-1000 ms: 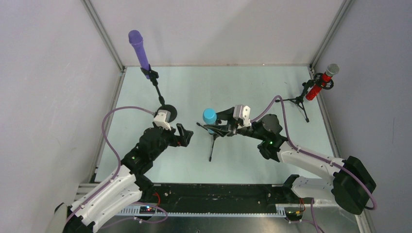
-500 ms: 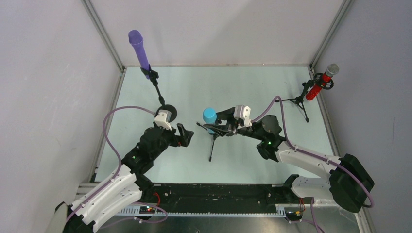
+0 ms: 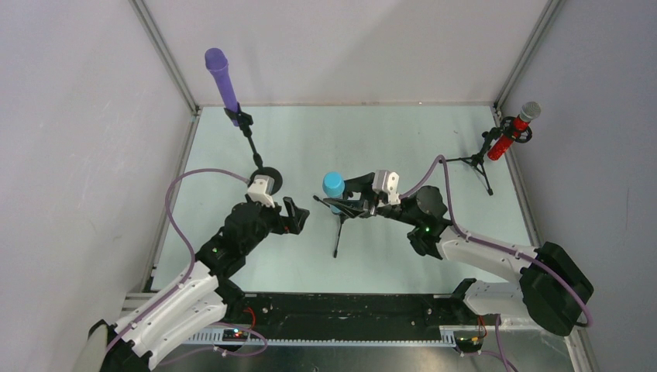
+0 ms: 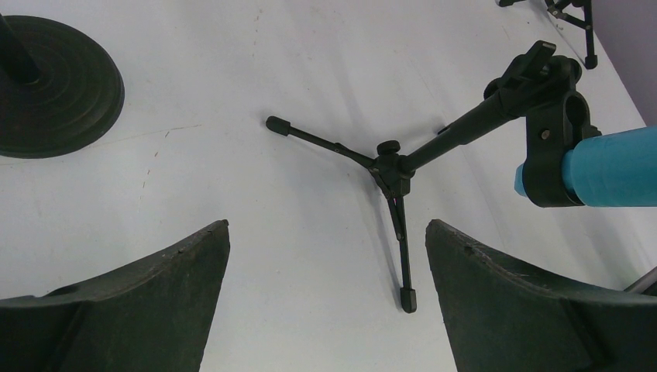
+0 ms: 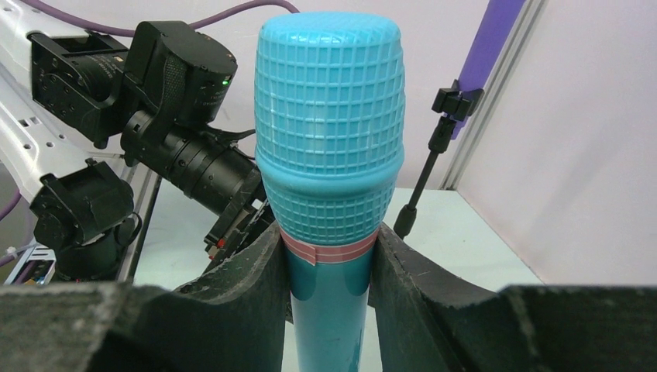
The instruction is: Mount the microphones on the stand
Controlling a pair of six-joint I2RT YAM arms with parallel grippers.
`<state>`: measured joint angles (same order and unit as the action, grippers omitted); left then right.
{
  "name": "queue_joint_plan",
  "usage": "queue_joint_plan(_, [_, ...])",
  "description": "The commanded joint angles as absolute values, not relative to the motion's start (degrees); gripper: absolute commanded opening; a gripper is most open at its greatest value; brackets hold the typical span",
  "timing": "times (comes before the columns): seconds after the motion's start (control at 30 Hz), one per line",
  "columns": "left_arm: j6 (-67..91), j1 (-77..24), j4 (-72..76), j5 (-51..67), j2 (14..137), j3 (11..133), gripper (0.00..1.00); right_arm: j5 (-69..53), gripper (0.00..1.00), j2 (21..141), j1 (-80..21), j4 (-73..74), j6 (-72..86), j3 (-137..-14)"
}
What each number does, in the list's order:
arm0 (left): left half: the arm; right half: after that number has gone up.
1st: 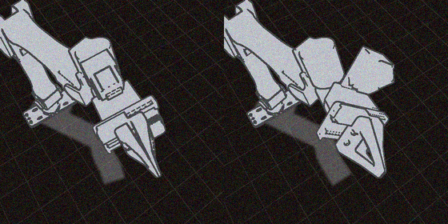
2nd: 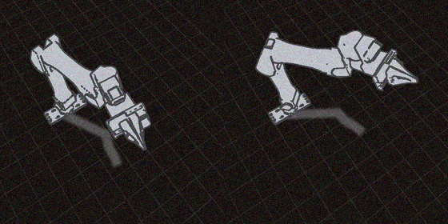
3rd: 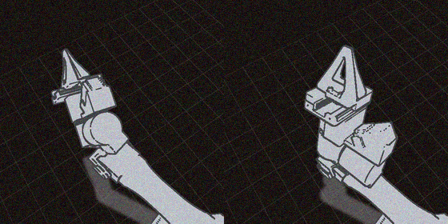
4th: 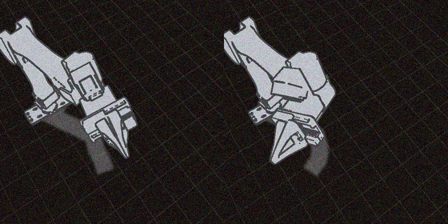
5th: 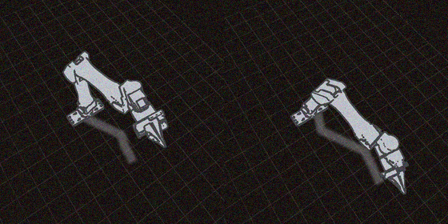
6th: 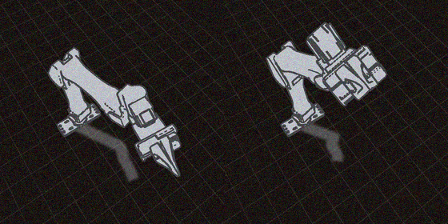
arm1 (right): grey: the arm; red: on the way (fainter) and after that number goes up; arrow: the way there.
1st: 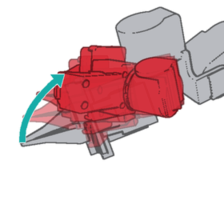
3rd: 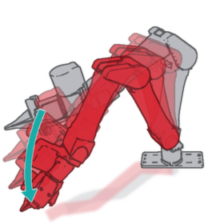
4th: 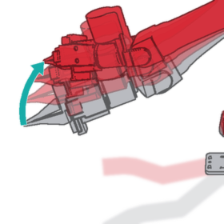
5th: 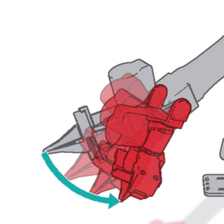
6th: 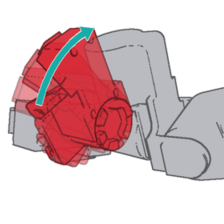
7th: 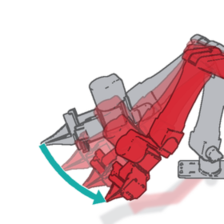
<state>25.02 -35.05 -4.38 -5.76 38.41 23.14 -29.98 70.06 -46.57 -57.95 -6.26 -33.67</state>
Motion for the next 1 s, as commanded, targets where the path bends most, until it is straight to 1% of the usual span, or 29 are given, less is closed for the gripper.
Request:
queue_joint_plan(0.0, [24.5, -34.6, -2.0, -5.6, 38.4, 23.9, 1.00, -26.3, 0.00, 74.3, -46.1, -50.0, -8.7, -28.6])
queue_joint_plan(0.27, [24.6, -34.6, -2.0, -5.5, 38.2, 24.0, 1.00, -24.8, 0.00, 77.4, -46.3, -52.6, -8.2, -27.0])
queue_joint_plan(0.53, [24.7, -34.6, -2.0, -5.4, 37.8, 23.9, 1.00, -23.3, 0.00, 76.9, -46.7, -52.2, -8.2, -27.0])
queue_joint_plan(0.6, [24.8, -34.6, -2.0, -5.4, 37.6, 23.8, 1.00, -23.5, 0.07, 76.1, -46.7, -52.3, -7.9, -27.0])
queue_joint_plan(0.67, [24.6, -34.6, -2.0, -5.2, 37.5, 23.7, 1.00, -23.7, 0.26, 75.1, -46.7, -52.8, -7.4, -27.1])
queue_joint_plan(0.7, [24.4, -34.6, -1.9, -5.1, 37.4, 23.7, 1.00, -23.6, 0.48, 74.8, -46.7, -52.9, -6.7, -27.1])
queue_joint_plan(0.73, [24.1, -34.6, -1.7, -5.0, 37.4, 23.8, 1.00, -23.4, 0.56, 74.1, -46.7, -53.0, -6.1, -27.1])
queue_joint_plan(0.77, [24.1, -34.6, -1.8, -5.0, 37.4, 23.8, 1.00, -23.0, 0.69, 73.2, -46.6, -52.9, -5.1, -27.3])
queue_joint_plan(0.8, [23.9, -34.6, -1.6, -5.0, 37.3, 23.8, 1.00, -22.8, 0.78, 72.7, -46.6, -52.8, -4.7, -27.4])
queue_joint_plan(0.83, [23.9, -34.6, -1.5, -4.9, 37.2, 23.8, 1.00, -22.6, 0.81, 71.8, -46.6, -52.8, -4.0, -27.5])
queue_joint_plan(0.87, [23.8, -34.6, -1.5, -4.7, 37.3, 23.8, 1.00, -22.6, 0.87, 71.3, -46.5, -52.9, -3.7, -27.7])
queue_joint_plan(0.93, [23.7, -34.6, -1.1, -4.2, 37.3, 23.6, 1.00, -22.8, 0.94, 69.8, -46.5, -52.9, -3.1, -27.8])
queue_joint_plan(0.97, [23.5, -34.6, -1.0, -3.8, 37.3, 23.6, 1.00, -22.8, 0.96, 68.9, -46.5, -52.9, -2.7, -27.8])
